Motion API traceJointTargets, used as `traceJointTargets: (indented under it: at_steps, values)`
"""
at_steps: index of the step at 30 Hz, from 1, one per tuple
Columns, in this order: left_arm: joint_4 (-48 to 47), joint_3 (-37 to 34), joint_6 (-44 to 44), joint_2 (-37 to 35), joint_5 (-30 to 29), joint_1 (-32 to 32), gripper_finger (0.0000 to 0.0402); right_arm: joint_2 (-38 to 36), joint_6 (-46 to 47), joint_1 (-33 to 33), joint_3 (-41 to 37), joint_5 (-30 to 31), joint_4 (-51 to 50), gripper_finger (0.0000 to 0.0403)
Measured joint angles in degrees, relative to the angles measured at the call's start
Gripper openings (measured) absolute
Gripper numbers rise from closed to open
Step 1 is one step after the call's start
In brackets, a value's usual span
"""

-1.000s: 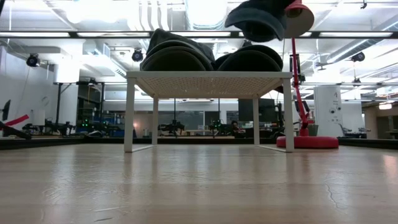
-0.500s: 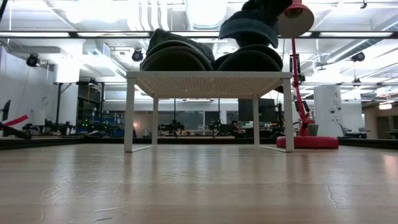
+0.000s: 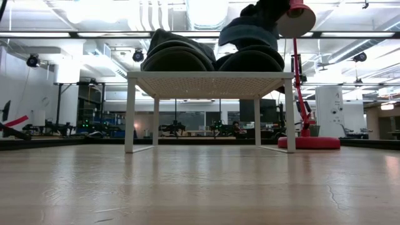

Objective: Pick & Place hat
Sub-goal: Stack the blue cap on the blue caps on the shelf

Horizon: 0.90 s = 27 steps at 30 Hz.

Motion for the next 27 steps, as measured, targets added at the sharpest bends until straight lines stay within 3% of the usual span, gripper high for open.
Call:
traceJointTargets:
  at_steps: [9, 18, 27]
  values:
    - [8.88, -15.81, 0.21, -12.6, 0.79, -0.8, 0.0129, 2.1, 0.02, -0.79, -0.04, -0.03, 0.01, 0.0013]
    - [25.9, -31.74, 4.38, -21.5, 1.63, -0.96, 0.0128, 2.03, 0.01, -0.77, -0.78, -1.19, 0.1, 0.0013]
    - [32.03, -38.42, 4.36, -25.56, 0.5, -0.7, 0.0129, 2.03, -0.32, -0.76, -6.24, -1.7, 0.45, 0.0013]
